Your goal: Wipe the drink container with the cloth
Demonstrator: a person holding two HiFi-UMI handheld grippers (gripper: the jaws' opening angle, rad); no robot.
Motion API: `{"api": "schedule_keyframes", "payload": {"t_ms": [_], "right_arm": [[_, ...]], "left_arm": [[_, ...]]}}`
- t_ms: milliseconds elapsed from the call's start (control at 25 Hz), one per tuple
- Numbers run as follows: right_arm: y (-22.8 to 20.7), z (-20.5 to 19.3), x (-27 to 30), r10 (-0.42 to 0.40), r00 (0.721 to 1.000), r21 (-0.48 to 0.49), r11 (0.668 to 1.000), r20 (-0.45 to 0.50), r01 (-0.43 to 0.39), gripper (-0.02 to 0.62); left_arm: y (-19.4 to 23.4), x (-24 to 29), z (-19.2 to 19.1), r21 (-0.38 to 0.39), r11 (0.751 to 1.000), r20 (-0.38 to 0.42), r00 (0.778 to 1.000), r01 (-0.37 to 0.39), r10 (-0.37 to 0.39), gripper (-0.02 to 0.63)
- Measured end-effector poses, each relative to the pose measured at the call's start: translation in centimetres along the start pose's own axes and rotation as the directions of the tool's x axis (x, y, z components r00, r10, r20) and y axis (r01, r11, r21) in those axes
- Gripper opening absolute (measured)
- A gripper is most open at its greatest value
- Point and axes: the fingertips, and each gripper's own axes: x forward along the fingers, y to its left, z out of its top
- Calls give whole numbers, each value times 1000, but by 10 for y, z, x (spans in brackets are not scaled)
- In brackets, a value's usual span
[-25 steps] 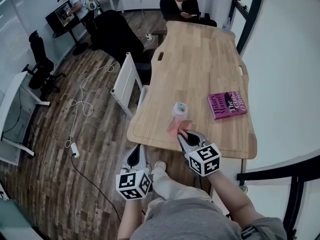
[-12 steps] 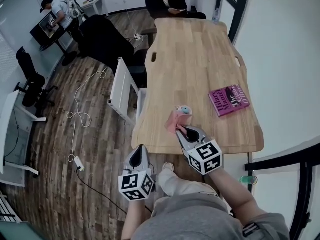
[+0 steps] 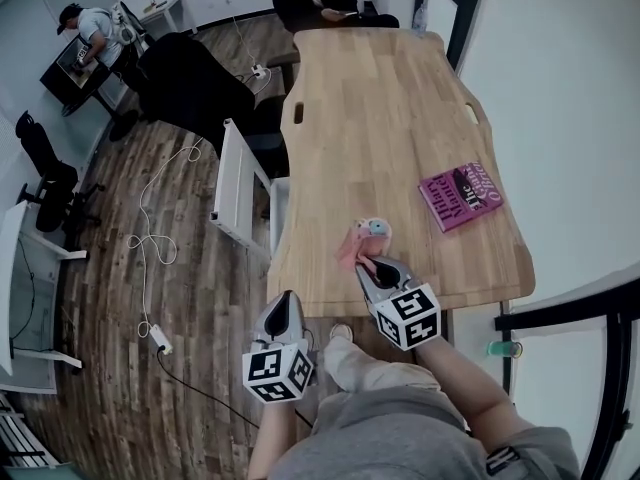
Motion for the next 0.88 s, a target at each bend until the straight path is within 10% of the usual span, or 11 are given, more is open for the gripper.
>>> {"api": "schedule_keyframes", "payload": {"t_ms": [880], "right_arm": [[-22, -50, 37, -52, 992, 122, 990, -111, 65, 29]], "left_arm": [[13, 29, -16, -20, 1000, -60, 998, 5, -6, 2]]}}
